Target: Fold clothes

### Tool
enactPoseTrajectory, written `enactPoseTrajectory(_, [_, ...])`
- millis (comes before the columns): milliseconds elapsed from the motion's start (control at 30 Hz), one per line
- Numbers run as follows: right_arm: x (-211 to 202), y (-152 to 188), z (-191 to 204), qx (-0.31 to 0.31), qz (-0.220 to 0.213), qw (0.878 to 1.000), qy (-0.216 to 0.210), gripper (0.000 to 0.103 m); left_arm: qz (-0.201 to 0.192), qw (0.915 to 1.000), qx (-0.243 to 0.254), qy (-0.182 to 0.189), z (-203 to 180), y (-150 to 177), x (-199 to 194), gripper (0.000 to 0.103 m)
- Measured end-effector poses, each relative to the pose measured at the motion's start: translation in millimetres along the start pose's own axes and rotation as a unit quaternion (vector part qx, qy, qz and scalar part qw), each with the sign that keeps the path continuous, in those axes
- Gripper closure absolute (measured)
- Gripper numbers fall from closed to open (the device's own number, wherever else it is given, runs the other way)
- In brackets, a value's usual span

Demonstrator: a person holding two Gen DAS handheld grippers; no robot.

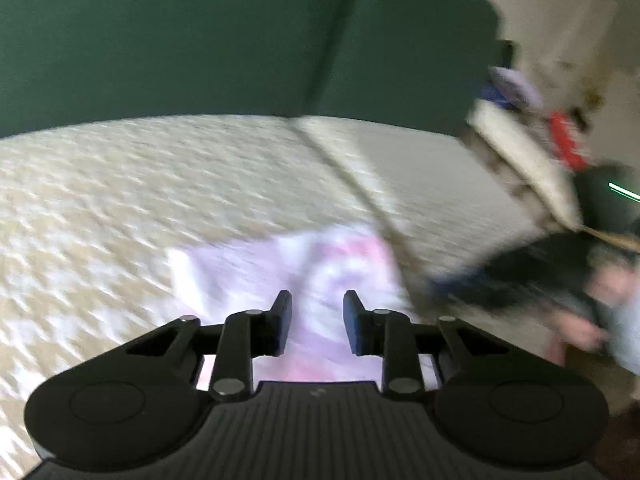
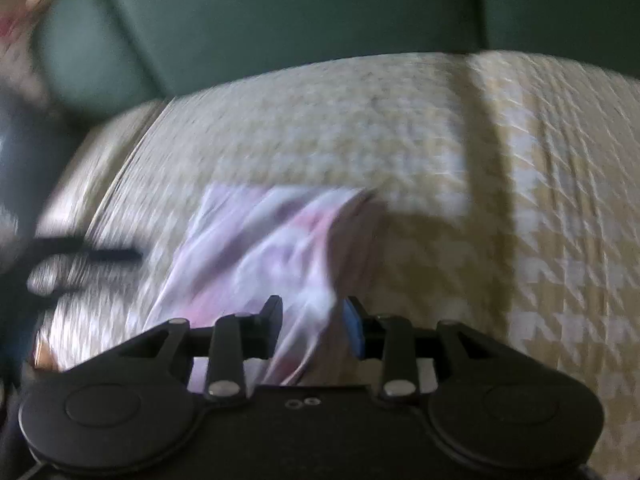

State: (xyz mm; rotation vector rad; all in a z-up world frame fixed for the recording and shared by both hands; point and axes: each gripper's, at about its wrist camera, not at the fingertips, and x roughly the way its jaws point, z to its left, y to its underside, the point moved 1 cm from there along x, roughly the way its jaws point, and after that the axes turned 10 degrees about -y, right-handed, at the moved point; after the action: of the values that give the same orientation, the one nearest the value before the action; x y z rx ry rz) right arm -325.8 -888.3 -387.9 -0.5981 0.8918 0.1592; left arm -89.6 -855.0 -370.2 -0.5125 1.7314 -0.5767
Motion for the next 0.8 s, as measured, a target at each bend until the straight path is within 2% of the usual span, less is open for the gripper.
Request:
enactPoseTrajectory(100, [-7,17,29,-0.05,0.027,0.998,-0.018,0.0,0.026,0.999,0.011,-0.034,3,0,32,0.077])
enactPoseTrajectory(200, [-1,28,56,-0.103,0.035,0.994,-0.017,0.0,0.056,0.9962,0.028,-0.06,0,12,54,0.077])
enactPoseTrajectory(300, [22,33,75,-0.141,0.059,0.988,-0.017,0.0,0.057,0.9944,0.044,-0.077,-1,22,52,0.077])
enactPoseTrajectory(367, [39,41,81,-0.176,0.094,0.98,0.003,0.0,0.062,0.9932,0.05,-0.085,-1,21,53,0.077])
enactPoseTrajectory(467, [43,58,75,-0.203,0.139,0.968,0.039,0.0,0.066,0.9914,0.065,-0.092,-4,21,56,0.077])
enactPoseTrajectory(667, [29,94,40,-0.173,0.181,0.965,0.072,0.0,0.043,0.9881,0.134,-0.061,-15,33,23,0.077])
enactPoseTrajectory(733, [15,92,36,-0.15,0.159,0.974,0.055,0.0,0.035,0.9856,0.158,-0.05,-19,37,11,0.077])
enactPoseTrajectory(800, [-4,83,37,-0.142,0.117,0.982,0.044,0.0,0.028,0.9814,0.187,-0.031,-27,47,-6,0.078])
